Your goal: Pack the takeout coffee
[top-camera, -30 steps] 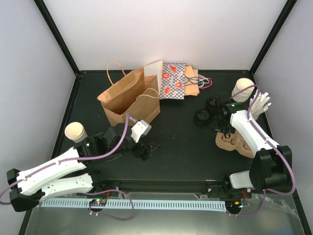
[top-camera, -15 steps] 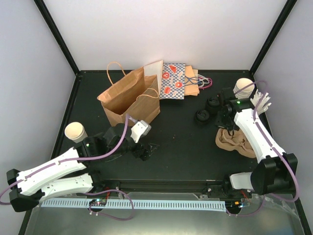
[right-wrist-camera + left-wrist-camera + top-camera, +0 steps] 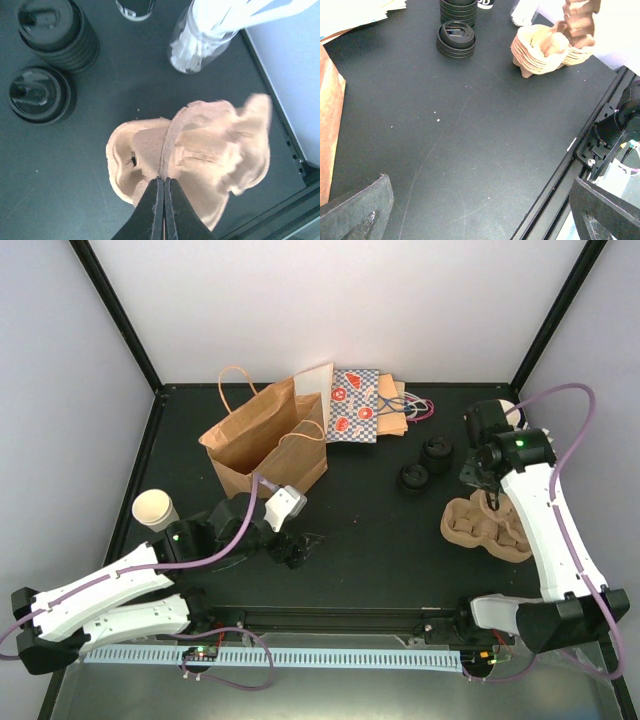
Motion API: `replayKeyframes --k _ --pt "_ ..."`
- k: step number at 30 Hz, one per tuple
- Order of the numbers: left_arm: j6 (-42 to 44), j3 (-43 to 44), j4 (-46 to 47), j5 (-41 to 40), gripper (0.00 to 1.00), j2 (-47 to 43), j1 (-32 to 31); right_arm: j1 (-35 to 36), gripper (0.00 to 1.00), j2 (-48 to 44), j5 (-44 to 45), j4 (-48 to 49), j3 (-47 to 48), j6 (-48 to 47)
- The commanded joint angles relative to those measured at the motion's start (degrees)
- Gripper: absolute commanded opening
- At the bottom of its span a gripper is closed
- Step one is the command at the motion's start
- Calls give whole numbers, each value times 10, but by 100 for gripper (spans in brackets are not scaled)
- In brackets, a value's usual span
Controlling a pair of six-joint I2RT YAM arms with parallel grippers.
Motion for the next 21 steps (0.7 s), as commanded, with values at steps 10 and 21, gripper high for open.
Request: replayKeyframes --k 10,21 --pt "-19 3 -3 -44 99 -21 -1 57 1 -33 -74 -55 158 -38" --pt "-35 63 -82 -159 99 -42 1 332 1 34 -117 6 159 -33"
